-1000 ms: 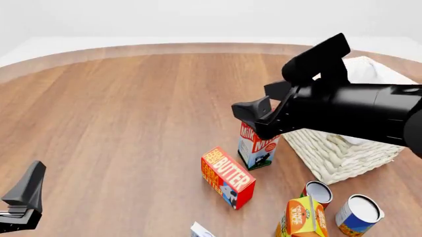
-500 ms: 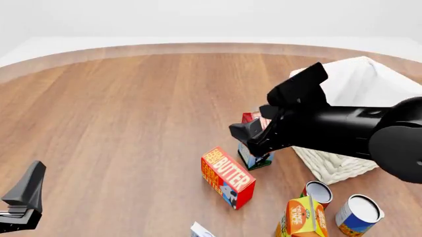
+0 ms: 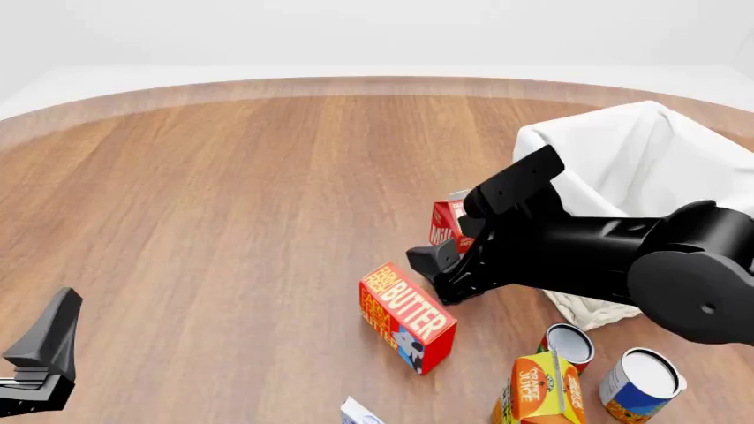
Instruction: Pick up the cream cheese box and the butter, and put them in the basket.
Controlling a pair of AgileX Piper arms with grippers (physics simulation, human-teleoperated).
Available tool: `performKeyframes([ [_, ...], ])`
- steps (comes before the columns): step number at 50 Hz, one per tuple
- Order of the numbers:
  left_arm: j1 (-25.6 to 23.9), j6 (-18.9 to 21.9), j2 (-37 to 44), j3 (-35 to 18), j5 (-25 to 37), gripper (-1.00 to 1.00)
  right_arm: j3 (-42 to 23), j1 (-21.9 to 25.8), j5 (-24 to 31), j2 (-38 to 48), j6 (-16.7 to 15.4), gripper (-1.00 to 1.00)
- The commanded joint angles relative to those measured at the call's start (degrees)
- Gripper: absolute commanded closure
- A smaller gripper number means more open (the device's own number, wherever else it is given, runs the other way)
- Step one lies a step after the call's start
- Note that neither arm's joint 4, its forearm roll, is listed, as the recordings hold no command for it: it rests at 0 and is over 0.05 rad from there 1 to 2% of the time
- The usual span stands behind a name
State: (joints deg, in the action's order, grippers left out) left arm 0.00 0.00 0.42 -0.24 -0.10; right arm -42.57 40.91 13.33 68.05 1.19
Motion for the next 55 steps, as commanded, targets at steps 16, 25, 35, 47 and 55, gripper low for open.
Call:
performKeyframes([
  [16,0.0,0.0,0.0,0.0,0.0,-1.0,1.4,0.3,-1.0,2.3,1.2,-1.0],
  [25,0.0,0.0,0.0,0.0,0.0,-1.0,2.0,0.7,-2.4,3.5,1.3,-1.0],
  [35,0.0,0.0,0.0,0.0,0.0,-1.0,1.8,0.8,-1.5,3.7,2.2,-1.0],
  [47,0.0,0.0,0.0,0.0,0.0,-1.0,2.4,1.2,-3.0,5.1,2.9,-1.0],
  [55,0.0,0.0,0.0,0.0,0.0,-1.0,2.4,1.5,-3.3,6.0,3.5,-1.0],
])
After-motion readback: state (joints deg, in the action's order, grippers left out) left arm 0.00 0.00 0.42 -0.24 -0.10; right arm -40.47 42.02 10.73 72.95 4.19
